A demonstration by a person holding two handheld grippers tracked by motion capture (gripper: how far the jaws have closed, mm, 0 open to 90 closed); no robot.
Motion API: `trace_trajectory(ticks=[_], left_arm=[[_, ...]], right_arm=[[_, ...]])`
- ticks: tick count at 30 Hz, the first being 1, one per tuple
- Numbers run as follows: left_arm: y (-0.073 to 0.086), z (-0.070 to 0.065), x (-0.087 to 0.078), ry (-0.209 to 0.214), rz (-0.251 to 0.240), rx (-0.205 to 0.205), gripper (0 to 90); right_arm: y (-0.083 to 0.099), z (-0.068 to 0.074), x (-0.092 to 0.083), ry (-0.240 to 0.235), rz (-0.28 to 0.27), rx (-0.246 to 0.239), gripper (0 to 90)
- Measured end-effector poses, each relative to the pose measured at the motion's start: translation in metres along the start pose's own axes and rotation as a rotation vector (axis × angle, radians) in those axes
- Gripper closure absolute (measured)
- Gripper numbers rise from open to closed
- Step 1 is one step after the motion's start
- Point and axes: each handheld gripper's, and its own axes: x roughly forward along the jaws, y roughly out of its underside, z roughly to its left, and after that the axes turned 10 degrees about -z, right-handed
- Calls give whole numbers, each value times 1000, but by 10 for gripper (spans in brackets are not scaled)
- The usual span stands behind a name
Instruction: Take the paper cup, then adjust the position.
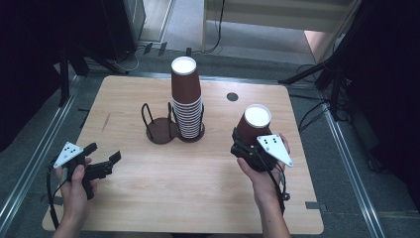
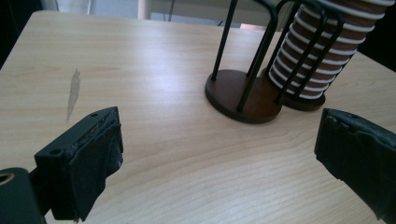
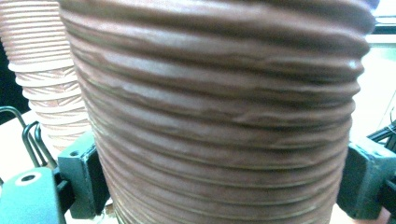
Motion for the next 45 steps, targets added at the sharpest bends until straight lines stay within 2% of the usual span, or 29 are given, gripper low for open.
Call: trace_trajectory(ticks=[4, 14, 21, 24, 28, 32, 34, 39, 43, 45], left_arm=[[-7, -7, 4, 4, -6, 33, 19], [-25, -30, 21, 41, -57, 37, 19], [-41, -53, 35, 102, -76, 79, 19], [-44, -61, 37, 145, -87, 54, 19], [-48, -72, 37, 177, -69, 86, 19], [-52, -77, 34, 206, -73, 84, 19], [-54, -80, 32, 239, -64, 78, 19], [-54, -94, 34, 291, -31, 108, 18], [-54, -103, 37, 314, 6, 123, 18], [-54, -106, 37, 327, 6, 124, 19]], right_arm=[[4, 0, -1, -10, 5, 10, 106], [13, 0, -3, -15, 20, -13, 106], [18, 2, -4, -22, 30, -25, 105], [18, 1, -4, -25, 25, -33, 106], [19, -1, -5, -26, 24, -28, 107], [22, 1, -5, -35, 32, -40, 107], [23, 2, -5, -37, 35, -46, 106], [24, 3, -6, -36, 31, -35, 107], [27, 10, -7, -45, 43, -78, 106], [28, 14, -6, -52, 44, -96, 106]])
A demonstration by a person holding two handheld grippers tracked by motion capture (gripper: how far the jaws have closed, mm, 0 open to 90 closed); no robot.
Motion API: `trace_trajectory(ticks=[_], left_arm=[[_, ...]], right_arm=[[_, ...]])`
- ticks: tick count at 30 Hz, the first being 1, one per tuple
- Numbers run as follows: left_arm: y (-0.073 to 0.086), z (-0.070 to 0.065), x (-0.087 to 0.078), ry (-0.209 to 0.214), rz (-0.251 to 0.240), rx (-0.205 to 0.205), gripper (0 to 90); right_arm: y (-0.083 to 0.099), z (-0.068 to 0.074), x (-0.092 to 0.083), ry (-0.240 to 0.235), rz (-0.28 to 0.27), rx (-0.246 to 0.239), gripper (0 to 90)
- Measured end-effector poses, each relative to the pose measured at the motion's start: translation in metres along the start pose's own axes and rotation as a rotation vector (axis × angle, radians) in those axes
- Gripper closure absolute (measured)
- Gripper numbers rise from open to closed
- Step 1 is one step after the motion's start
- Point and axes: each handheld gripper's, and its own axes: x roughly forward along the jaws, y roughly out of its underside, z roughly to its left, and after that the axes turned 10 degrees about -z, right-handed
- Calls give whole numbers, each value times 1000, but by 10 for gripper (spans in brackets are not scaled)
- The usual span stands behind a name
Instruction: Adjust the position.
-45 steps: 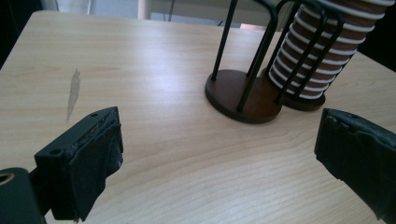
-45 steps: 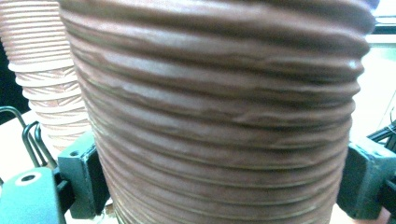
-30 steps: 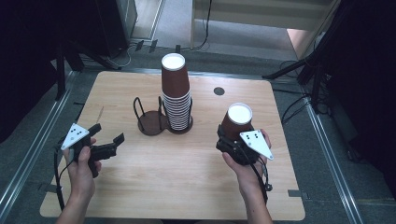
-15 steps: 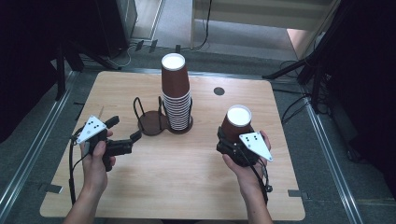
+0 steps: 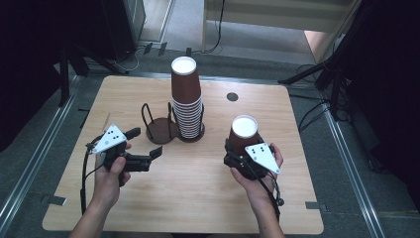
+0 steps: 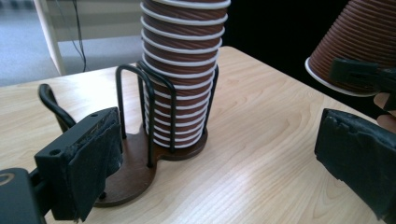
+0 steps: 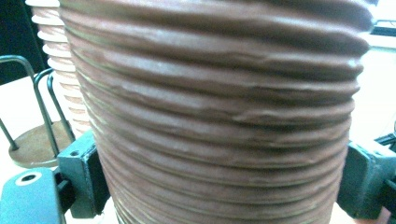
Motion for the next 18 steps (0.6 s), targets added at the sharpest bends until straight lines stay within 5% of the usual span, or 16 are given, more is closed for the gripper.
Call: trace_trajectory(ticks=[18], left_arm=[[-4, -26, 10, 127, 49, 54, 28]], right_arm=[[14, 37, 1, -61, 10, -163, 107]])
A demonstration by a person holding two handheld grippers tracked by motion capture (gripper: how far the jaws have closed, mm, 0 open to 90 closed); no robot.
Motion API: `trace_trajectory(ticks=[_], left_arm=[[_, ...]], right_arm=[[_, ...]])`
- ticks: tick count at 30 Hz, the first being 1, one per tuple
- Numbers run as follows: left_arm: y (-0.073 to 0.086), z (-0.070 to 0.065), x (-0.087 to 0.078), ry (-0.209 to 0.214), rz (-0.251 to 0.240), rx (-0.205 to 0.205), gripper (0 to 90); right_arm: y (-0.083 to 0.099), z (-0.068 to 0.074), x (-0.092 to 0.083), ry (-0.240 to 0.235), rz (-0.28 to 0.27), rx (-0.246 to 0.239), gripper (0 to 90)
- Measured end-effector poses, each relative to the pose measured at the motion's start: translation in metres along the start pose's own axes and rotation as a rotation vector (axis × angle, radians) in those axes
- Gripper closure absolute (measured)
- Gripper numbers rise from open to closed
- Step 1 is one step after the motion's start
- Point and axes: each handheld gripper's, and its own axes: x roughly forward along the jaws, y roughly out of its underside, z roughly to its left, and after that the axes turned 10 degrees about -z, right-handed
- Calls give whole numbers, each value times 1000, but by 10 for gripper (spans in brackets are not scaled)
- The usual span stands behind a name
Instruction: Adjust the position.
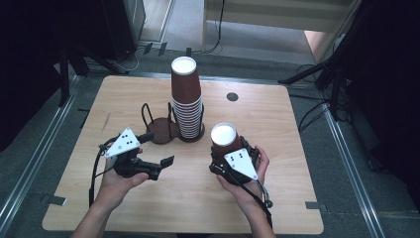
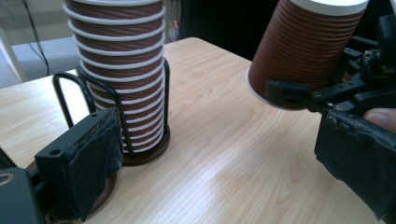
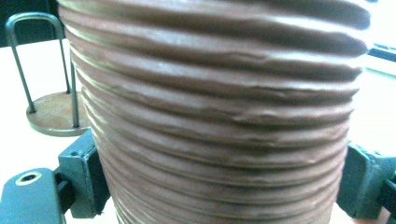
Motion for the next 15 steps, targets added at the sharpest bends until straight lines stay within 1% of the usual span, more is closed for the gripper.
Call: trace_trajectory(ticks=[3, 5, 8, 10, 13, 15], left_arm=[[1, -4, 3, 12, 15, 3, 44], [2, -7, 6, 21, 28, 7, 50], [3, -11, 9, 28, 45, 28, 50], [3, -13, 10, 36, 51, 36, 50], [3, -16, 11, 36, 64, 52, 58], [3, -17, 11, 44, 69, 57, 59]], right_arm=[[2, 7, 0, -13, -2, -37, 107], [3, 11, 1, -23, -1, -40, 107], [5, 16, 1, -33, 1, -60, 107], [7, 19, 1, -33, -3, -83, 108], [10, 25, 1, -42, -4, -120, 108], [11, 29, 1, -56, -10, -141, 108]])
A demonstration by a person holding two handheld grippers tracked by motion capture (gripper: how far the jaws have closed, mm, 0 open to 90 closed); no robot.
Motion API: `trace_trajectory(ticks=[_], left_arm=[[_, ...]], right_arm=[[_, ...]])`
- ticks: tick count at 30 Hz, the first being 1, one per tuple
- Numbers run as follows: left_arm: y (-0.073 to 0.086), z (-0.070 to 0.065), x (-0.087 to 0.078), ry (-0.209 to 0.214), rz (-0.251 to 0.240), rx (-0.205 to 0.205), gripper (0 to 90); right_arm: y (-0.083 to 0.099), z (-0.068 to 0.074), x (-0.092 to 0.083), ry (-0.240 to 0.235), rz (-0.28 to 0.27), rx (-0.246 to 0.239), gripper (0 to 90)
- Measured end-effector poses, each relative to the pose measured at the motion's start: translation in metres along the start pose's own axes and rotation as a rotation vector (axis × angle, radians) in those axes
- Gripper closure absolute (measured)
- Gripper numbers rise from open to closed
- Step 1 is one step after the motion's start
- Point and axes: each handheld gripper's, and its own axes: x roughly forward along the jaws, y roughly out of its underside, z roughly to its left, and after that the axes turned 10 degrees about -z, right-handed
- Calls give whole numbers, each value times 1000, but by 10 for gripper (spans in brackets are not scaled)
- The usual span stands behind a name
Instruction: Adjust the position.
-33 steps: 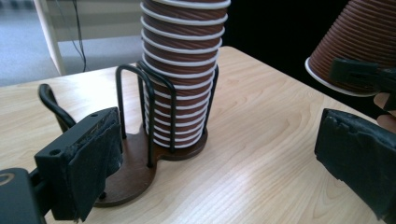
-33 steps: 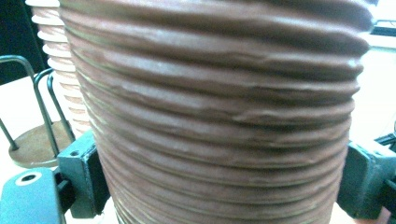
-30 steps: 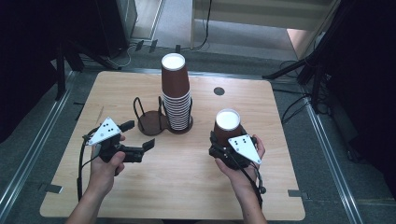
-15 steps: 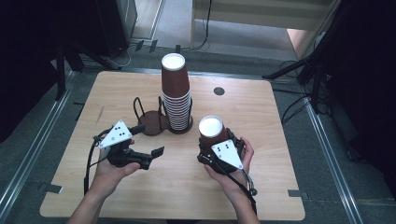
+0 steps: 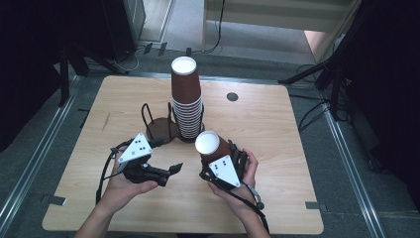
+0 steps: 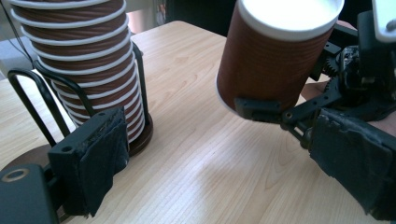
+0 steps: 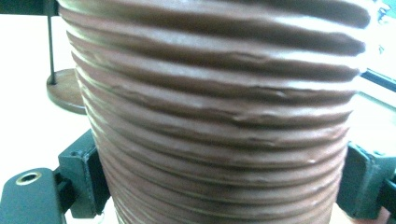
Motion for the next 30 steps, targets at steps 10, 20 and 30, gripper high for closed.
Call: trace_trajectory(ticks=[10, 20, 30], left_arm=[[1, -7, 4, 31, 33, 36, 68], [3, -13, 7, 49, 78, 107, 67], [4, -17, 9, 81, 102, 148, 73]], right_arm=[[5, 19, 0, -62, -4, -28, 108], [7, 36, -1, -140, -29, -66, 108], [9, 44, -4, -213, -55, -70, 108]])
